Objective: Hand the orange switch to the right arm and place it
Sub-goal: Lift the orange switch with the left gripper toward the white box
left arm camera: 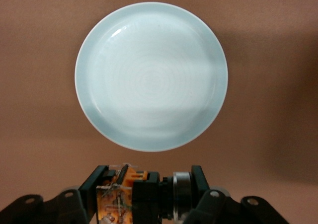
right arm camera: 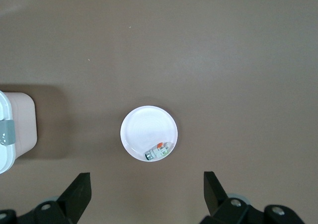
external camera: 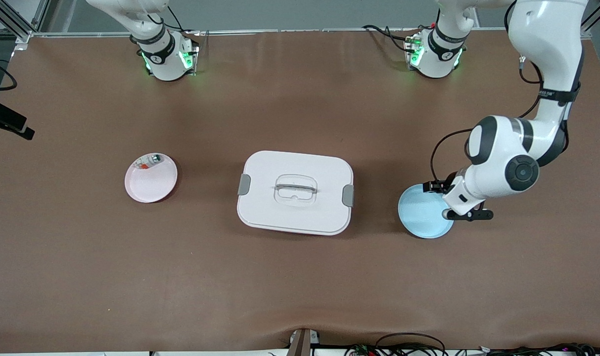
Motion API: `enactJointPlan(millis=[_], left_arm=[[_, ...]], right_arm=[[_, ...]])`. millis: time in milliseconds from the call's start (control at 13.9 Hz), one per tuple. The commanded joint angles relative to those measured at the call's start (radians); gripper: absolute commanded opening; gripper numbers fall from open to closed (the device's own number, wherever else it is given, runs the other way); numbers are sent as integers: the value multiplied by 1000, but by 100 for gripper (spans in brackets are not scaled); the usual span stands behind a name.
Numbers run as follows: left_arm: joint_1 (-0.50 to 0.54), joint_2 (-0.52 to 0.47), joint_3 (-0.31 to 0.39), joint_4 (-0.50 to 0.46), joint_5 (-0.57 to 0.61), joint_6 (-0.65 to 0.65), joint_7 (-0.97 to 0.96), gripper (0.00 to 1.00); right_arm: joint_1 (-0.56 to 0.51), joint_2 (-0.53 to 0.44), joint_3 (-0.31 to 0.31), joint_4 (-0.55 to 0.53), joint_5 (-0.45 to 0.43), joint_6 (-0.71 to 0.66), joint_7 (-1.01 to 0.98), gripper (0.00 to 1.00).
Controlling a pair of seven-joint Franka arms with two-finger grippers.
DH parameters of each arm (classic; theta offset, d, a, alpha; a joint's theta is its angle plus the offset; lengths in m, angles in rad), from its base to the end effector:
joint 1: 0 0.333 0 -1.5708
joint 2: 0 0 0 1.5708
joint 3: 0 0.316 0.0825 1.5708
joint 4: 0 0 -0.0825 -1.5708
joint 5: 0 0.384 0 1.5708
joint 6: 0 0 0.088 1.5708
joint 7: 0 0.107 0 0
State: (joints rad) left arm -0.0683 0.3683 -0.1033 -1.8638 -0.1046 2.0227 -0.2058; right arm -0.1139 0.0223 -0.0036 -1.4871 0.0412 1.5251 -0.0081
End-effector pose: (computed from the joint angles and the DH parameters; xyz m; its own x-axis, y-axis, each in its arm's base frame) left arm 0.5991 -0.1067 0.3060 0.9699 0.0816 -0.2295 0.1010 -0.9921 0.0740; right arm 0.5541 -0.0608 0.6475 0.9941 -0.1073 0.0161 -0.1066 -0.9935 -0.0409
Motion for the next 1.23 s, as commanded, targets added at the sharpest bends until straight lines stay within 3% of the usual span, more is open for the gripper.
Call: enactJointPlan(millis=[0, 361, 794, 1010, 1155], left_arm=[[-4, -39, -7, 108, -65, -177, -165, 35], [-7, -60, -41, 299, -243, -340, -536, 35], [-7, -80, -162, 405, -342, -319, -938, 35], [-11, -80, -219, 439, -346, -259, -1098, 35], [-14, -77, -261, 439, -349, -190, -1206, 35]], right_arm=[[-30, -4, 11, 7, 17, 18, -6, 100], [-44, -1, 11, 21, 17, 11, -138, 100], [-56, 4, 11, 16, -9, -12, -147, 100], [-55, 4, 13, 11, 15, -65, -135, 100], [-52, 1, 13, 10, 83, -108, -116, 100]])
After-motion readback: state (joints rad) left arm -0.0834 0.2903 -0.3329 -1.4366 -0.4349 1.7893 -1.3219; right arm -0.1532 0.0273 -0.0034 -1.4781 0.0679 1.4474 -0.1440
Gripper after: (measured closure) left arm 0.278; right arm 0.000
